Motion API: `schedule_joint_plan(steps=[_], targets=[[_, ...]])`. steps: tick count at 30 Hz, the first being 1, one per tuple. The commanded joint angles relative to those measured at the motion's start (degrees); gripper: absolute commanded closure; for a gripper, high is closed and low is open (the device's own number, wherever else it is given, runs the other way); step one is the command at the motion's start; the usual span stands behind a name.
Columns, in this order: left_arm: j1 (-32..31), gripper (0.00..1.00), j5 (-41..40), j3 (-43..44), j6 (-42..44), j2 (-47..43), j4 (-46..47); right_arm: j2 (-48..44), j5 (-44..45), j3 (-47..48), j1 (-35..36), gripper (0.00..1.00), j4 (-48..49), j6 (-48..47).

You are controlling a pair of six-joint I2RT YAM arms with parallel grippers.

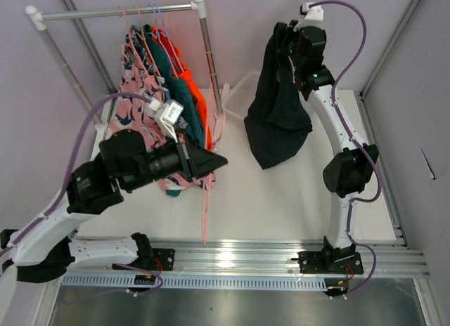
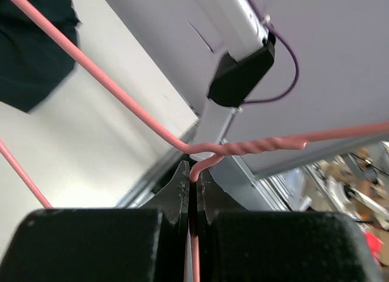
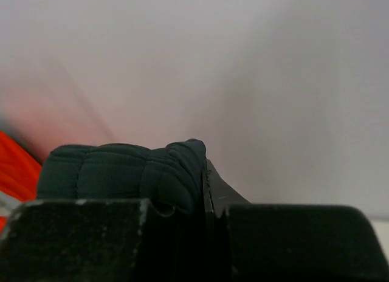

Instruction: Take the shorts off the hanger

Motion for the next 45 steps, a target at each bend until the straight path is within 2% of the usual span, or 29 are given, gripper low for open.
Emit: schedule_joint_plan(steps=[1, 3, 4, 5, 7, 8, 10, 11, 12, 15, 16, 17, 19, 20, 21, 26, 30, 33, 38, 43, 45], targets=[[2.6, 1.0, -8.2, 8.9, 9.0, 0.7, -8.8, -1.9, -1.5, -10.6, -0.2, 1.0, 7.6, 2.4], [9.3, 1.0, -5.1, 12.8, 11.4, 1.7, -11.0, -3.2, -1.8, -16.6, -0.2, 1.0, 9.9, 3.8], [15.9, 1.0, -2.8, 14.2, 12.1, 2.1, -11.4, -4.0, -2.7, -20.9, -0.3, 0.92, 10.9, 4.1], [19.3, 1.0, 3.7, 15.0, 13.3, 3.1, -11.5, -4.2, -3.0, -22.4, -0.4, 0.67, 10.4, 4.5], [25.4, 1.0, 8.5, 18.1, 14.5, 4.8, -12.6, -4.9, -4.4, -25.3, -0.8, 0.02, 9.9, 6.0], [30.5, 1.0, 10.3, 19.1, 15.9, 5.7, -13.2, -5.5, -4.7, -28.9, -1.2, 0.01, 10.2, 6.8], [35.6, 1.0, 15.2, 22.2, 16.7, 8.6, -14.1, -7.2, -5.5, -33.5, -1.7, 0.01, 12.7, 9.9], [41.3, 1.0, 17.8, 22.7, 17.1, 9.5, -13.7, -9.5, -7.3, -38.5, -2.2, 0.01, 13.9, 10.9], [44.6, 1.0, 23.3, 22.9, 16.8, 10.1, -13.2, -10.7, -8.4, -41.0, -2.3, 0.01, 15.0, 11.7], [53.7, 1.0, 27.8, 21.3, 15.4, 11.9, -9.5, -15.8, -10.3, -50.1, -2.3, 0.01, 18.2, 14.4], [55.7, 1.0, 33.2, 20.4, 14.4, 12.4, -8.0, -17.0, -11.1, -52.4, -2.2, 0.0, 19.7, 15.1], [60.7, 1.0, 36.8, 15.7, 11.1, 12.5, -2.4, -18.4, -11.4, -54.6, -2.2, 0.01, 20.5, 16.4], [65.9, 1.0, 46.8, 11.6, 6.9, 12.4, 4.7, -21.8, -12.5, -60.5, -1.8, 0.01, 22.5, 17.5], [69.7, 1.0, 49.6, 6.7, 2.8, 12.9, 12.0, -22.9, -12.8, -62.0, -1.7, 0.0, 22.7, 17.9], [71.1, 1.0, 51.8, 5.6, 1.2, 13.6, 14.6, -24.7, -13.1, -63.3, -1.4, 0.01, 22.9, 17.9], [76.2, 1.0, 54.8, 6.8, -2.5, 18.8, 20.3, -29.4, -12.9, -68.9, -0.3, 0.01, 22.2, 17.0], [78.4, 1.0, 54.5, 9.0, -8.2, 22.8, 28.5, -32.2, -13.3, -71.7, -0.2, 0.01, 22.8, 17.3], [79.0, 1.0, 52.9, 11.4, -12.2, 27.2, 31.1, -33.0, -13.6, -73.2, 0.2, 0.01, 23.5, 17.8], [79.2, 1.0, 47.0, 20.8, -12.5, 33.7, 27.4, -33.2, -13.4, -74.1, 1.4, 0.01, 23.4, 17.8], [78.7, 1.0, 39.0, 25.8, -13.1, 39.2, 23.6, -33.6, -12.9, -75.2, 2.7, 0.01, 23.4, 17.6], [78.4, 1.0, 37.4, 31.3, -12.5, 41.5, 20.2, -33.5, -12.8, -75.6, 3.2, 0.01, 23.5, 17.6]])
